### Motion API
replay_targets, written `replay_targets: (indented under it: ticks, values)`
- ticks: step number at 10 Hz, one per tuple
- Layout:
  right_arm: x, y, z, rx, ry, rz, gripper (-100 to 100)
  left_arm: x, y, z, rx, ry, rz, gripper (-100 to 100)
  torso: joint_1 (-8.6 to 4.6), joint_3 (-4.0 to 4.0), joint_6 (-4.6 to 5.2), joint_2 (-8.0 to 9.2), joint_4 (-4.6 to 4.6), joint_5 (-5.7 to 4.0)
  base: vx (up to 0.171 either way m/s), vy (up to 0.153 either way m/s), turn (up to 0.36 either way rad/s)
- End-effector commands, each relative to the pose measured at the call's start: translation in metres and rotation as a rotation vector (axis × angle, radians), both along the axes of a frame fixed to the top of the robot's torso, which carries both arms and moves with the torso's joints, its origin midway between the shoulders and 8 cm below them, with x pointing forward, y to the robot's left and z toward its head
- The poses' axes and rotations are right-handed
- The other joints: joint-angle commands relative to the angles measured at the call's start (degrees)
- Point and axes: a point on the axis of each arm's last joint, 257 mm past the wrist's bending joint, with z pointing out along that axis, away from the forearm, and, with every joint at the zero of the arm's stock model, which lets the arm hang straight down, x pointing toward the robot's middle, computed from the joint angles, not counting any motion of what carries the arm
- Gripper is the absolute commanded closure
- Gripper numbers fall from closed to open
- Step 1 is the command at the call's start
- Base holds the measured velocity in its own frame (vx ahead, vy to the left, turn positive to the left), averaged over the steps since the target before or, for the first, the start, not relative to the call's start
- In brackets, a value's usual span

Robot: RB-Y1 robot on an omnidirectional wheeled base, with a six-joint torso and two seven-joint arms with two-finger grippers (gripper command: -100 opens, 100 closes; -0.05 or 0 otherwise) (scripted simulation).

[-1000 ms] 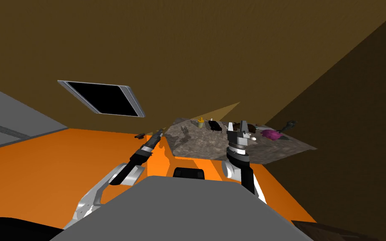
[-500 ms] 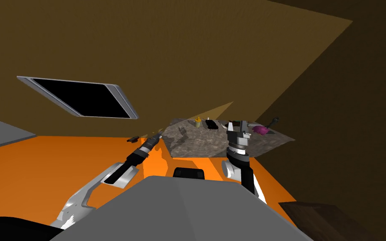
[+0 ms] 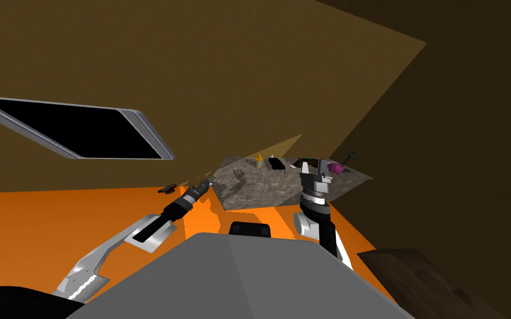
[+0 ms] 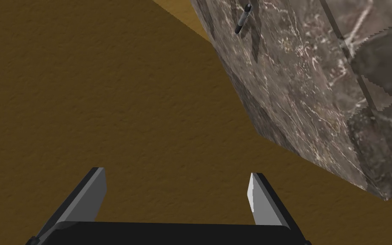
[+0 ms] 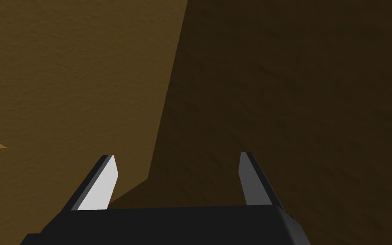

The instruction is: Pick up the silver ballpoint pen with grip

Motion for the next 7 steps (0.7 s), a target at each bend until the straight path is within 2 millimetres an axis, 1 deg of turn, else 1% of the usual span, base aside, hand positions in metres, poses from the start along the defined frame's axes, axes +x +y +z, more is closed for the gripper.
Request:
replay_targets:
  ticks: [1, 2, 3, 4, 5, 6, 7]
  values:
    - [0.0, 0.0, 0.0, 0.0, 0.0, 0.0, 0, -0.003, 0.012, -0.016, 0.006, 0.061, 0.008, -100, 0.0, 0.0, 0.0, 0.0, 0.0, 0.0, 0.001, -0.003, -0.189]
    - [0.0, 0.0, 0.0, 0.0, 0.0, 0.0, 0, -0.002, 0.013, -0.015, 0.025, 0.065, -0.004, -100, -0.02, -0.01, 0.05, -0.01, 0.0, 0.0, 0.001, 0.003, -0.14]
    - [0.0, 0.0, 0.0, 0.0, 0.0, 0.0, 0, -0.007, 0.023, -0.03, 0.02, 0.121, 0.014, -100, -0.01, -0.01, 0.02, -0.02, 0.0, -0.01, 0.004, -0.002, -0.28]
    - [0.0, 0.0, 0.0, 0.0, 0.0, 0.0, 0, -0.006, 0.025, -0.028, 0.047, 0.127, -0.003, -100, -0.02, -0.02, 0.06, -0.02, -0.01, -0.01, 0.004, 0.004, -0.104]
    - [0.0, 0.0, 0.0, 0.0, 0.0, 0.0, 0, -0.011, 0.036, -0.043, 0.044, 0.181, 0.016, -100, -0.01, -0.01, 0.0, -0.03, -0.01, 0.0, 0.007, -0.005, -0.184]
    - [0.0, 0.0, 0.0, 0.0, 0.0, 0.0, 0, -0.011, 0.037, -0.041, 0.066, 0.186, 0.004, -100, -0.03, -0.02, 0.03, -0.03, -0.01, -0.01, 0.006, -0.004, -0.112]
    - [0.0, 0.0, 0.0, 0.0, 0.0, 0.0, 0, -0.01, 0.038, -0.04, 0.079, 0.189, -0.004, -100, -0.03, -0.02, 0.01, -0.04, -0.01, -0.01, 0.0, 0.0, 0.0]
